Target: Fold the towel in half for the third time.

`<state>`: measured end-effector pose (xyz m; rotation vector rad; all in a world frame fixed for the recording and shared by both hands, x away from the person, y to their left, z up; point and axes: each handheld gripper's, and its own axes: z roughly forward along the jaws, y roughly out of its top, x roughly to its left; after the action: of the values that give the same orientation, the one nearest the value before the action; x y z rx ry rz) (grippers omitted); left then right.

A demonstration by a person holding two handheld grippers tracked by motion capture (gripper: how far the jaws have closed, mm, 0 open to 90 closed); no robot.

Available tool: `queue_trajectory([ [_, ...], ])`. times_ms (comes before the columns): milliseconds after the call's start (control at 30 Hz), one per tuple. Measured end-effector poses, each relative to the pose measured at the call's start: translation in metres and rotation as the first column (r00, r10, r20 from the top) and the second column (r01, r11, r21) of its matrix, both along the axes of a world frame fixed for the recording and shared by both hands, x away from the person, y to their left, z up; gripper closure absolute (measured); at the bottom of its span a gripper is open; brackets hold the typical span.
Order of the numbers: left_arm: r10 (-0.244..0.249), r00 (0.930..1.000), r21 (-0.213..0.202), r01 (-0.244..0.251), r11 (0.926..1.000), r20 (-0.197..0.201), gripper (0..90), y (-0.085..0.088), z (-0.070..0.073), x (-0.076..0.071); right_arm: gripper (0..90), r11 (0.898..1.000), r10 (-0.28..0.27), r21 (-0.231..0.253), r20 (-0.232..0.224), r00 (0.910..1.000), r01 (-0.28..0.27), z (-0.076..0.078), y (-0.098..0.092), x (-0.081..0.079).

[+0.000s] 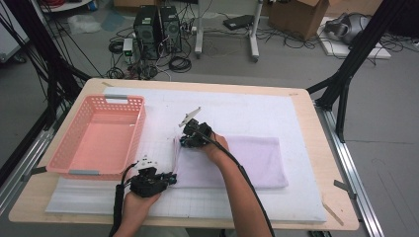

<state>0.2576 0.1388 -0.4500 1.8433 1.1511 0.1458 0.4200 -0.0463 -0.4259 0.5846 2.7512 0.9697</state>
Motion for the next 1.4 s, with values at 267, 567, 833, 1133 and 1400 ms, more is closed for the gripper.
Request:
queue_trajectory([
  [267, -0.029, 0.9973, -0.052, 0.033, 0.9981, 0.067, 81.7, 0.01, 0.027, -0.008, 86.2, 0.989, 0.01, 0.146, 0.0, 0.9999, -0.01, 0.018, -0.004, -0.006],
  [567, -0.07, 0.989, -0.139, 0.088, 0.9864, 0.13, 81.4, -0.006, 0.049, -0.008, 86.3, 0.959, -0.025, 0.284, 0.05, 0.9984, 0.01, 0.047, -0.042, -0.017],
  [833, -0.124, 0.9852, -0.155, 0.142, 0.9776, 0.118, 81.2, -0.037, 0.05, 0.004, 86.3, 0.961, -0.073, 0.273, 0.069, 0.9949, 0.052, 0.049, -0.075, -0.02],
  [1133, -0.175, 0.9793, -0.132, 0.187, 0.9734, 0.102, 80.8, -0.075, 0.05, 0.017, 86.3, 0.959, -0.142, 0.258, 0.076, 0.9869, 0.118, 0.046, -0.116, -0.023],
  [1400, -0.203, 0.974, -0.112, 0.214, 0.9704, 0.101, 79.2, -0.104, 0.048, 0.026, 86.3, 0.952, -0.198, 0.253, 0.086, 0.9764, 0.171, 0.039, -0.147, -0.023],
])
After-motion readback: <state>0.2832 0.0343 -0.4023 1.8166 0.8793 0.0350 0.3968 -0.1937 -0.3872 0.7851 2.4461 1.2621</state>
